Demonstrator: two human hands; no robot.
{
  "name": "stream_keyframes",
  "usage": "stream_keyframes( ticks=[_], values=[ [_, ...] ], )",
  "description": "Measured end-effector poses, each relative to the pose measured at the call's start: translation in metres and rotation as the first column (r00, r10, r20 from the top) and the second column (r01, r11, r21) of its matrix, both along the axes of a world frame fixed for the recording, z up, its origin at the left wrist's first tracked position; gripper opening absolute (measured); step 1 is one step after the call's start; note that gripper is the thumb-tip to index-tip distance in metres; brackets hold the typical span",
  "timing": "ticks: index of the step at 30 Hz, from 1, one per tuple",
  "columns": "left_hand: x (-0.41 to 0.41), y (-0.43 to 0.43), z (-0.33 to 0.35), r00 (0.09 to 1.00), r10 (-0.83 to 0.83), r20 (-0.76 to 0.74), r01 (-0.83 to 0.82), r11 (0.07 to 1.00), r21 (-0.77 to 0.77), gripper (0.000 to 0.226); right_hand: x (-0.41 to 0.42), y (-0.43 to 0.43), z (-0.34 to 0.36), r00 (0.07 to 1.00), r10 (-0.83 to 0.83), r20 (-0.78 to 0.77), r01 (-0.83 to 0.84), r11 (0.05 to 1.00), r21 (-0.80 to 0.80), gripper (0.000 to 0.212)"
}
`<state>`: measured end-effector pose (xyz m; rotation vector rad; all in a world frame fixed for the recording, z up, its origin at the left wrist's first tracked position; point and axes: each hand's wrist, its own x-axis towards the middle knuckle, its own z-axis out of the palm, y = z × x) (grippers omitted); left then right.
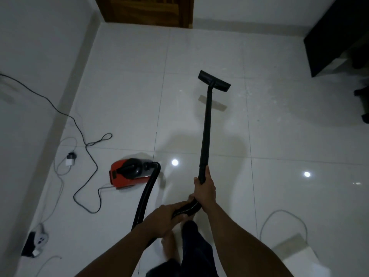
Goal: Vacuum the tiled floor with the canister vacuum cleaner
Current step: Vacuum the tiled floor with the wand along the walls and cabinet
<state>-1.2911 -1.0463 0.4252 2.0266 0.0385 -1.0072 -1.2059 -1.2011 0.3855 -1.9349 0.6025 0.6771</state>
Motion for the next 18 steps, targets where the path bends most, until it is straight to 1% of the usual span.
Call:
stream_keyframes(
  ticks=[6,9,13,16,18],
  values=[
    [-0.080,-0.004,0.012,0.998,-0.046,-0.039,0.046,0.999,-0.023,0.048,-0.093,-0.008,-0.006,0.996,0.005,-0.088,-0.003,1.000,0.024,0.068],
    [-0.106,-0.007,0.009,0.997,-0.046,-0.069,0.044,0.999,-0.026,0.047,-0.122,-0.014,-0.013,0.992,0.013,-0.124,-0.010,1.000,0.026,0.068],
    [-0.119,-0.013,0.016,0.997,-0.027,-0.068,0.024,0.999,-0.044,0.045,-0.138,-0.019,-0.025,0.984,0.055,-0.168,-0.054,0.998,0.012,0.067],
    [-0.121,-0.018,0.020,0.995,-0.013,-0.095,0.008,0.999,-0.049,0.042,-0.140,-0.022,-0.033,0.982,0.064,-0.178,-0.063,0.998,0.011,0.067],
    [-0.119,-0.021,0.020,0.993,0.002,-0.122,-0.010,0.998,-0.066,0.044,-0.138,-0.025,-0.037,0.979,0.078,-0.188,-0.078,0.997,0.006,0.067]
  ],
)
